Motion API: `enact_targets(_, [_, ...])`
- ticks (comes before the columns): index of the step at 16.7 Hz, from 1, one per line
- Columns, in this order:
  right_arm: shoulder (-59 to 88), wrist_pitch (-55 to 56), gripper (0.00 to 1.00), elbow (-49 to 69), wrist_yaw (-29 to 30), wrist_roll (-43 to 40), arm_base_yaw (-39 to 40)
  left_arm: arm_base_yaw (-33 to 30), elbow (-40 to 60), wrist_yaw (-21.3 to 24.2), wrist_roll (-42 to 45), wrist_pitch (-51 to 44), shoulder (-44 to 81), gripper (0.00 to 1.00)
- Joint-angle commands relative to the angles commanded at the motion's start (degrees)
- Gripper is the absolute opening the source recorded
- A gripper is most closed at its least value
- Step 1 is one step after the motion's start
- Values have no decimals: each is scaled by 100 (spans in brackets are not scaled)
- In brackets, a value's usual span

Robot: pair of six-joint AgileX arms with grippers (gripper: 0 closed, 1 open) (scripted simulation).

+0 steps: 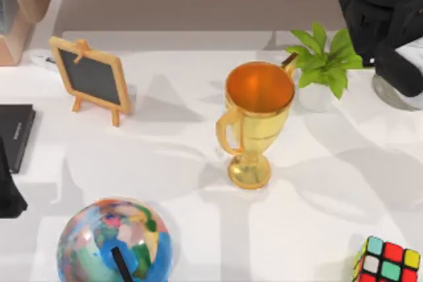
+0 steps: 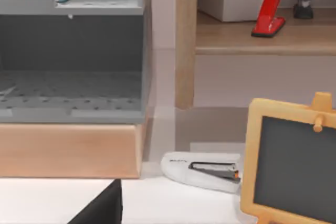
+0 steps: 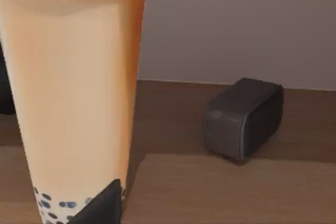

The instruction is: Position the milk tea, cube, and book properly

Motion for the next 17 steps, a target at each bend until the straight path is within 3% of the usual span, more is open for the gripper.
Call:
enact_targets(7, [1824, 825, 100, 1519, 658, 20, 610, 0, 0, 0, 0, 0, 0, 100])
enact_targets(17, [2237, 643, 100, 2150, 534, 17, 481, 0, 0, 0, 0, 0, 0, 100])
